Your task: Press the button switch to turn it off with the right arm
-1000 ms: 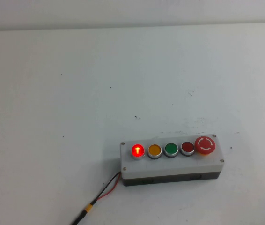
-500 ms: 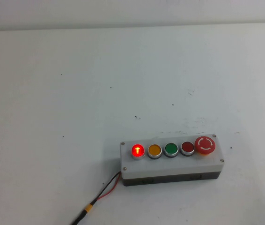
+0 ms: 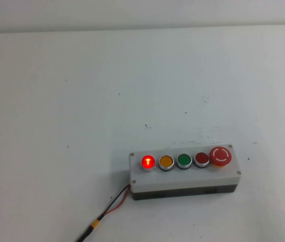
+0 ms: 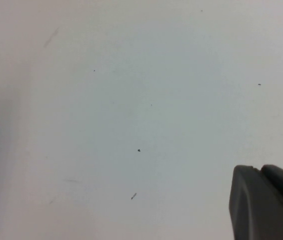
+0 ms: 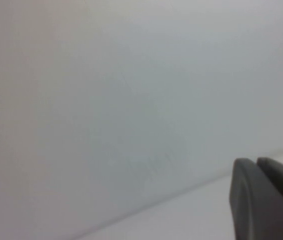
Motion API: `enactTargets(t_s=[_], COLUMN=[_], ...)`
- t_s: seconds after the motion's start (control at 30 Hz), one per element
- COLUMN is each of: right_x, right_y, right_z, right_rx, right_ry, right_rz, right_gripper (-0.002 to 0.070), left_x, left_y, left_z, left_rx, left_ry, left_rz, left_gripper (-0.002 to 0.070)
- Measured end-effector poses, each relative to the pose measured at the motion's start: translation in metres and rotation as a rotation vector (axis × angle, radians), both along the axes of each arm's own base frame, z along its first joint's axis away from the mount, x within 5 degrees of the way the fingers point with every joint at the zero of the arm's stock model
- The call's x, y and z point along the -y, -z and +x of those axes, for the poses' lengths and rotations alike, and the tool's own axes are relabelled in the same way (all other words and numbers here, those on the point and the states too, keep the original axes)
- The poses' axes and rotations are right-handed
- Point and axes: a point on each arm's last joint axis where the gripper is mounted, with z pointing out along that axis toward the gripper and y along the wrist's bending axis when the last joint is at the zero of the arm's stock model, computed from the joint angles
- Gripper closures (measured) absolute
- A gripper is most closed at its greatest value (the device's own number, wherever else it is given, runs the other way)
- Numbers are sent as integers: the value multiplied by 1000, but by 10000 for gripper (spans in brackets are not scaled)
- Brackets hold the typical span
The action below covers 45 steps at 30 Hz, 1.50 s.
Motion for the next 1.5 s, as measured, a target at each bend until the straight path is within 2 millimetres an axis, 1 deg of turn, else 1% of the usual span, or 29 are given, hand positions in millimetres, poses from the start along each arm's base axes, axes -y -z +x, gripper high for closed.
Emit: enactTargets(t_s=[0.07, 0.13, 0.2, 0.3, 0.37, 0.47, 0.57, 0.6, 0.67, 0.77, 0.87, 1.0, 1.1, 1.2, 1.3, 1.37, 1.47, 1.5], right_x=[-1, -2, -3, -5, -6, -9, -13, -15, -19, -27, -37, -51, -70, -97, -130, -156, -196, -206], right_y=[7, 5, -3, -26, -41, -57, -66, -70, -73, -72, -65, -55, -49, -51, -58, -62, -61, -61], right_z=[2, 2, 3, 6, 10, 18, 31, 35, 46, 66, 88, 113, 127, 138, 149, 156, 167, 171], right_rx=[-103, -179, -245, -359, -483, -689, -931, -982, -1107, -1218, -1285, -1345, -1399, -1421, -1401, -1381, -1364, -1357], right_ry=[-32, -47, -55, -66, -70, -95, -159, -182, -248, -362, -484, -603, -675, -727, -772, -807, -863, -877], right_rz=[66, 92, 99, 98, 43, -94, -190, -211, -250, -276, -260, -258, -319, -404, -513, -590, -672, -688], right_gripper=[692, 692, 692, 692, 692, 692, 692, 692, 692, 692, 692, 691, 691, 691, 691, 691, 691, 691], left_x=[0, 0, 0, 0, 0, 0, 0, 0, 0, 0, 0, 0, 0, 0, 0, 0, 0, 0], left_y=[0, 0, 0, 0, 0, 0, 0, 0, 0, 0, 0, 0, 0, 0, 0, 0, 0, 0], left_z=[0, 0, 0, 0, 0, 0, 0, 0, 0, 0, 0, 0, 0, 0, 0, 0, 0, 0], left_rx=[0, 0, 0, 0, 0, 0, 0, 0, 0, 0, 0, 0, 0, 0, 0, 0, 0, 0], left_ry=[0, 0, 0, 0, 0, 0, 0, 0, 0, 0, 0, 0, 0, 0, 0, 0, 0, 0], left_rz=[0, 0, 0, 0, 0, 0, 0, 0, 0, 0, 0, 0, 0, 0, 0, 0, 0, 0], left_gripper=[677, 677, 677, 677, 677, 677, 677, 677, 677, 677, 677, 677, 677, 677, 677, 677, 677, 677])
